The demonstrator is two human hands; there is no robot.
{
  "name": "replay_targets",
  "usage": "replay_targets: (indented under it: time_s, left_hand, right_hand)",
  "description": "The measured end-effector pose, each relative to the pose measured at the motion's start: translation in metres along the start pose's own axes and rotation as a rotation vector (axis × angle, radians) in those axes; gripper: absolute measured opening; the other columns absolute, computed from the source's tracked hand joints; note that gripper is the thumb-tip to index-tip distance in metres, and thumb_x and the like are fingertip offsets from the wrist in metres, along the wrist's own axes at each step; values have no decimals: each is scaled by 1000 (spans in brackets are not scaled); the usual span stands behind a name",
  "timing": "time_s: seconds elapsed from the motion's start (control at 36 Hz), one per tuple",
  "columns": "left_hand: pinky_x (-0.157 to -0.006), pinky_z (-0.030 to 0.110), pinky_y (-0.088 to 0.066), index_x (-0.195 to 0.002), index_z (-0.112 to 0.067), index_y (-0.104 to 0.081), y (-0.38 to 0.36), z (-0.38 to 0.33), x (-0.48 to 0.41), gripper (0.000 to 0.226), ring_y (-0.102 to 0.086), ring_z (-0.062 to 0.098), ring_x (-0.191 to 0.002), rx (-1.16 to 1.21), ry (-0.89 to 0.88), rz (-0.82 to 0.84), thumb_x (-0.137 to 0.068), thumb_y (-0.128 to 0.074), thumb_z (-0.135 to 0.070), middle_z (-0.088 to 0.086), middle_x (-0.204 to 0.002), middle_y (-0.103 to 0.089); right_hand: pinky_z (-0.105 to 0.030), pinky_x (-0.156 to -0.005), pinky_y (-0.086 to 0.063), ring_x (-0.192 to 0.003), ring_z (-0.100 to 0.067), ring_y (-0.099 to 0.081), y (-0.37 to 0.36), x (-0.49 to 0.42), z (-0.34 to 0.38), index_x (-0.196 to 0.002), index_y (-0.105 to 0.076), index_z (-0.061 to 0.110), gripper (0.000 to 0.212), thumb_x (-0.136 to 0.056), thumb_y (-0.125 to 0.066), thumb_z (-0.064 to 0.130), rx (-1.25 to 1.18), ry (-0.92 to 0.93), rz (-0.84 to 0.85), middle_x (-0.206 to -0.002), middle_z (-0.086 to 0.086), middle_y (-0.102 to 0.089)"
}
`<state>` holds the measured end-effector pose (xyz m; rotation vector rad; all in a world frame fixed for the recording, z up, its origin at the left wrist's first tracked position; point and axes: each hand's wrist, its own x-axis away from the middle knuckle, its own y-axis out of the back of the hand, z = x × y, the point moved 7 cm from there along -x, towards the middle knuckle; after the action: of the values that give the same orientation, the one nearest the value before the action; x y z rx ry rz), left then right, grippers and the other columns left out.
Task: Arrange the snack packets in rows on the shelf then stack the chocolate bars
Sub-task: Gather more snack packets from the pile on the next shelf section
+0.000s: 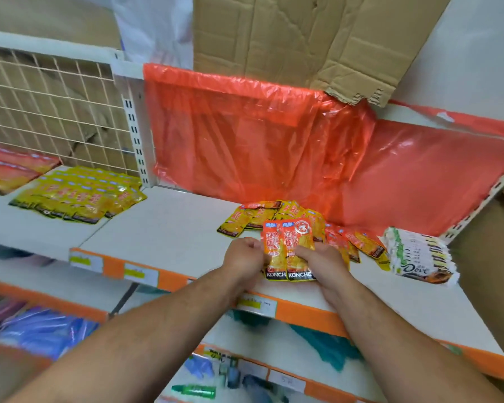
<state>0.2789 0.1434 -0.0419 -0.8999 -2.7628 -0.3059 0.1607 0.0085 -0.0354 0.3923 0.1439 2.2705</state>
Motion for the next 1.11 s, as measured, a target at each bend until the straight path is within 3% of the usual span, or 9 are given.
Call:
replay_targets:
  time_s: [0.14,0.25,0.42,0.53,0.67,0.72,0.92,1.03,1.11]
  left_hand:
    - [-41,17,-35,-71,-10,-59,49,11,27,20,-50,14,-50,21,40,-131,-81,-67,6,5,-63,-59]
    - [-39,15,-31,-69,-11,-57,96,24,54,23,-45,12,-50,34,60,-260,-82,-66,5,1,-58,-54]
    - [-37,16,-30,-66,-12,-52,155,40,80,29,-41,12,-49,63,86,-372,-84,-64,8,1,-57,-51]
    - [-45,20,-29,-61,-16,-51,192,49,93,35,-37,11,-49,85,92,-438,-83,-65,7,-1,-55,-46]
    - [-55,30,-33,-49,-16,-50,242,68,103,38,-39,21,-52,115,104,-522,-78,-67,1,3,-52,-46]
    - [-48,23,-31,-54,-16,-54,262,71,106,34,-38,17,-46,122,97,-531,-80,-67,2,1,-50,-46]
    - [-41,18,-27,-62,-12,-57,352,84,106,26,-36,8,-44,116,53,-549,-82,-65,3,-1,-55,-49]
    - [-37,16,-27,-68,-11,-56,410,88,104,23,-35,5,-40,133,40,-569,-82,-64,5,0,-57,-50]
    - [-38,17,-28,-70,-9,-60,453,89,103,19,-37,7,-43,127,30,-581,-82,-66,4,3,-61,-54]
  right_hand:
    - [-30,-70,-53,-76,-16,-66,-40,15,5,-88,-68,15,4,-91,-71,15,-117,-10,121,-82,4,-71]
    - [-52,-85,-58,-92,-27,-70,-83,31,2,-104,-71,12,20,-86,-76,22,-139,-87,275,-101,-8,-74]
    - [-34,-64,-56,-68,-25,-70,-137,53,14,-87,-72,5,4,-90,-70,5,-61,-11,406,-84,-13,-76]
    - [-32,-57,-56,-67,-27,-71,-175,67,23,-93,-68,2,6,-93,-63,0,-56,-10,489,-83,-14,-75]
    - [-57,-84,-57,-87,-38,-73,-223,82,32,-100,-67,-1,10,-92,-61,-3,-27,-26,550,-93,-20,-75]
    - [-63,-88,-54,-91,-40,-72,-244,86,35,-100,-66,-1,10,-91,-62,-3,7,-19,558,-95,-21,-75]
    - [-57,-86,-57,-87,-36,-73,-335,102,56,-95,-68,2,7,-88,-68,1,112,66,569,-92,-16,-76]
    - [-35,-61,-57,-71,-31,-69,-390,109,68,-86,-68,2,2,-87,-68,0,146,120,562,-91,-22,-73]
    - [-43,-74,-56,-75,-28,-66,-430,113,76,-84,-69,4,4,-86,-69,1,135,141,567,-94,-24,-73]
